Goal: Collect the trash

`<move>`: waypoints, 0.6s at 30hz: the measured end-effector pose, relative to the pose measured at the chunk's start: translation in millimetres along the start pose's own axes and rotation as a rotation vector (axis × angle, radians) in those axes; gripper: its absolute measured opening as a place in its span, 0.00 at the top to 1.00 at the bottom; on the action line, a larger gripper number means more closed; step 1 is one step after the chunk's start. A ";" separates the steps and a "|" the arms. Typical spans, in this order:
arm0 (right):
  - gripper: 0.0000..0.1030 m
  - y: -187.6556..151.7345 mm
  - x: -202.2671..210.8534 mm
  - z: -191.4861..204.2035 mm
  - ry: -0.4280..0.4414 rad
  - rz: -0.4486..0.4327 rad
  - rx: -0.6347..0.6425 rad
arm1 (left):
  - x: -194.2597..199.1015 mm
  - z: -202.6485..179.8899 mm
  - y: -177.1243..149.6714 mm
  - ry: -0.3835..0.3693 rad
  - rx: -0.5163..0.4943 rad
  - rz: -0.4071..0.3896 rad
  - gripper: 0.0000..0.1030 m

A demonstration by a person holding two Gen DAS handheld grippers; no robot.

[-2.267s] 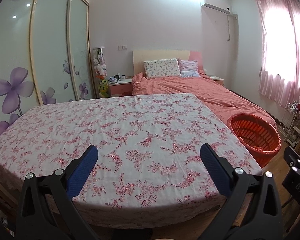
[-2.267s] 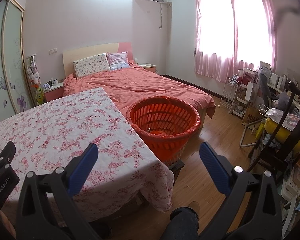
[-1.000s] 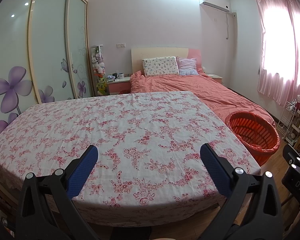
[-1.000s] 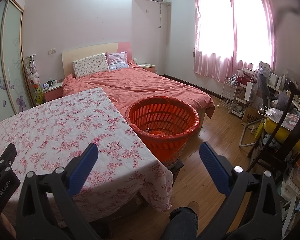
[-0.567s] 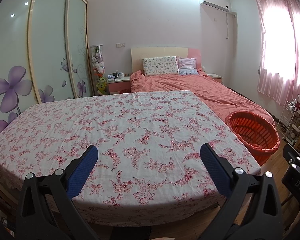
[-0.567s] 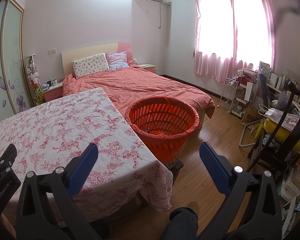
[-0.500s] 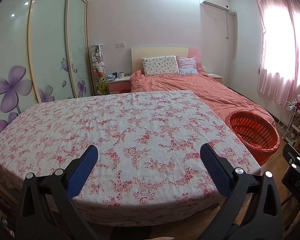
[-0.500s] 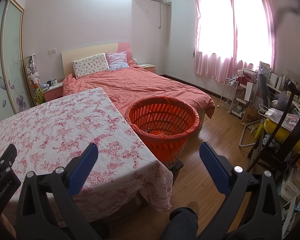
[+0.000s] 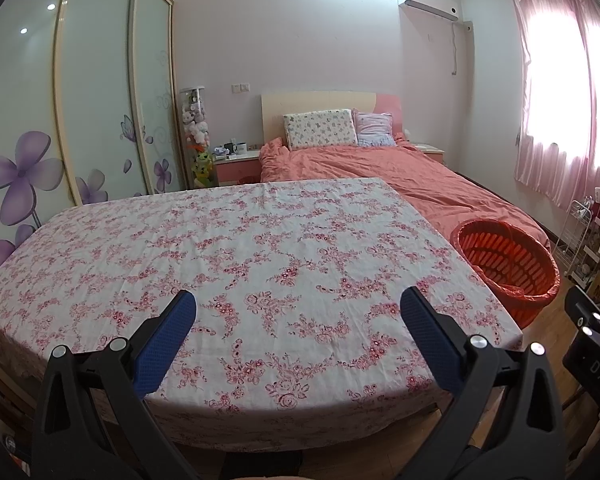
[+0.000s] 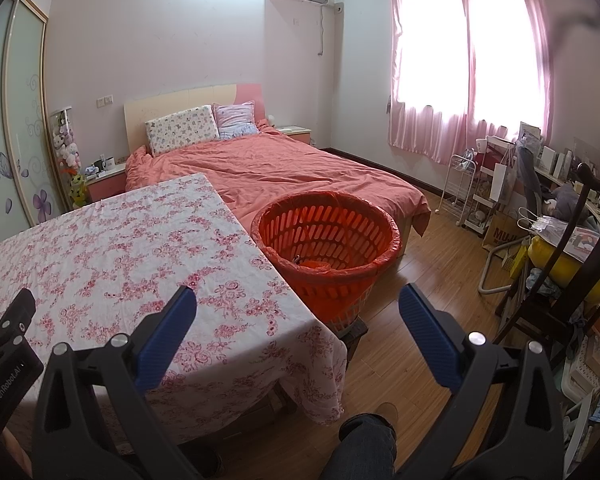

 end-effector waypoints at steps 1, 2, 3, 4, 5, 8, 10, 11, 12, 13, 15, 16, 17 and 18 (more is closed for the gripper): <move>0.04 0.3 0.1 -0.5 0.000 0.000 0.000 | -0.4 0.5 -0.1 -0.001 0.000 0.001 0.02; 0.04 0.1 0.0 0.0 0.000 0.000 0.000 | -0.6 0.7 0.0 -0.001 0.000 0.001 0.02; 0.04 0.0 0.0 0.0 -0.001 0.000 0.000 | -0.7 0.7 -0.3 -0.001 0.000 0.001 0.02; 0.04 0.3 0.1 -0.7 -0.001 0.000 -0.001 | -0.1 0.6 -1.2 -0.001 -0.001 0.002 0.02; 0.04 0.1 0.0 0.0 0.000 0.000 0.000 | -0.6 0.6 -0.3 -0.001 0.000 0.002 0.02; 0.04 0.3 0.0 -0.1 0.000 0.000 0.000 | -0.3 0.6 -0.5 -0.001 0.000 0.001 0.02; 0.04 0.3 0.0 -0.2 0.000 0.000 0.000 | -0.5 0.6 -0.1 -0.001 0.000 0.002 0.02; 0.04 0.3 0.0 -0.1 0.000 0.000 0.000 | -0.6 0.6 0.0 -0.001 0.000 0.002 0.02; 0.04 0.6 0.0 -0.4 -0.001 0.000 0.001 | -0.2 0.6 -0.6 -0.001 0.000 0.002 0.02; 0.04 0.4 -0.1 -0.2 0.000 0.000 0.000 | -0.6 0.6 0.0 -0.001 0.000 0.002 0.02; 0.04 0.6 -0.1 -0.5 -0.001 0.001 0.000 | -0.7 0.5 0.2 -0.001 -0.001 0.002 0.02; 0.04 0.4 -0.1 -0.1 0.000 0.001 0.000 | -0.3 0.3 -0.6 -0.001 -0.001 0.002 0.02; 0.04 0.4 -0.1 0.0 0.000 0.001 0.000 | -0.7 0.3 0.1 -0.001 -0.001 0.002 0.02; 0.04 0.4 -0.1 0.0 0.000 0.000 0.000 | -0.2 0.3 -0.6 -0.001 -0.001 0.003 0.02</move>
Point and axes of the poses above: each gripper's, at about its wrist camera, not at the fingertips, and x roughly against the way its jaws point, z to its left, y to its top, the point moved 9 cm from there along -x, roughly the way its jaws point, and after that the axes turned 12 degrees about z, right-handed, at the moved point
